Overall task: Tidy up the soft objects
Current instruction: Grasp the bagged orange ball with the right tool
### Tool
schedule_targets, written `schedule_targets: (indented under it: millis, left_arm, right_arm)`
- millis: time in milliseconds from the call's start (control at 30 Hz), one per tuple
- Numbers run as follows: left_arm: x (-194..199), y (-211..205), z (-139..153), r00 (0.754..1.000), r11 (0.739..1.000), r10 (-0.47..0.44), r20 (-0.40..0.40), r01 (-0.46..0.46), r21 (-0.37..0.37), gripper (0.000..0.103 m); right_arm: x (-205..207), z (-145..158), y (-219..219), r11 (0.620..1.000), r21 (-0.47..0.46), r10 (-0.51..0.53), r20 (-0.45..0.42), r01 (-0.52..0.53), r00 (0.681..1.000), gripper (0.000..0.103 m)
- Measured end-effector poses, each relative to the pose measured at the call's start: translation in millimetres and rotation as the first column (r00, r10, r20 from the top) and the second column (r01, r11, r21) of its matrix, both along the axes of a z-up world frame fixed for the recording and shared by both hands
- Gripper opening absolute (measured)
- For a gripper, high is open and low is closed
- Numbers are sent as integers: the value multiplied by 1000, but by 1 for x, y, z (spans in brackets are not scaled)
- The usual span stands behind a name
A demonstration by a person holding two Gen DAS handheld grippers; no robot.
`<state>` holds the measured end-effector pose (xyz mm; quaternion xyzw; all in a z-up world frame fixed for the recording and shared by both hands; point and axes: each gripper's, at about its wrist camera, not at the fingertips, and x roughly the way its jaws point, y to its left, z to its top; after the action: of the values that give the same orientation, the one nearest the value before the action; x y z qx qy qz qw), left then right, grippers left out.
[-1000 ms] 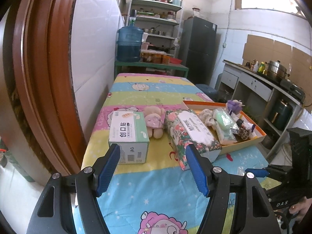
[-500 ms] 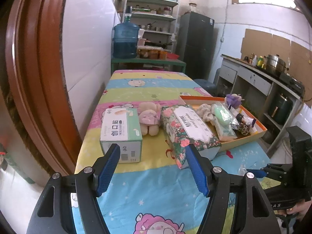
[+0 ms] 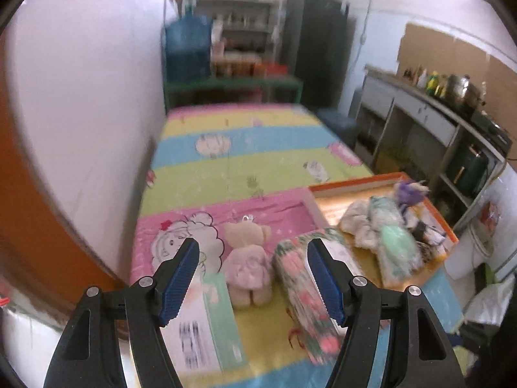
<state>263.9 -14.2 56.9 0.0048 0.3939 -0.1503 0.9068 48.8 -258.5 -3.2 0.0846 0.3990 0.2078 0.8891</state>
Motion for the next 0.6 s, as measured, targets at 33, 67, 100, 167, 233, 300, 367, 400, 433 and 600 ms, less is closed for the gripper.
schedule_targets:
  millis: [33,67,100,167,233,300,367,400,433,600]
  left_arm:
    - [13,-1,-4,999,1000,0,-32,0,12,64]
    - [34,-5,-11,997,999,-9,-83,12,40,60]
    - [45,-7,-17,994,998,-14,-111,20,56,56]
    - [62,-14,-28,986,995,-27,-166,43,94,56]
    - [77,-22,-40,974,990,-46,-224,74,119,56]
    - [85,-25,-49,965,990,-42,-260,75,119,56]
    - [91,-29,-57,953,992,-43,-299,76,100,56]
    - [96,-30,-62,945,993,-43,-323,77,94,56]
    - [98,-32,-65,941,993,-41,-336,77,94,56]
    - [109,-34,-78,921,995,-21,-389,56,79,56]
  right_arm:
    - [2,2,2,1000,-1,2,5,-2,1000,53]
    - [4,4,3,1000,0,6,12,-6,1000,53]
    - [5,6,4,1000,4,8,17,-8,1000,53]
    - [6,8,3,1000,16,15,20,-16,1000,53]
    - [8,7,2,999,27,20,18,-21,1000,53]
    - [12,3,0,998,50,33,2,-33,999,53]
    - [14,0,-5,996,76,38,-14,-37,999,53]
    - [15,-2,-7,996,82,36,-18,-35,999,53]
    - [16,-3,-9,996,84,33,-21,-32,999,53]
    - [17,-4,-15,995,95,20,-20,-18,1000,53]
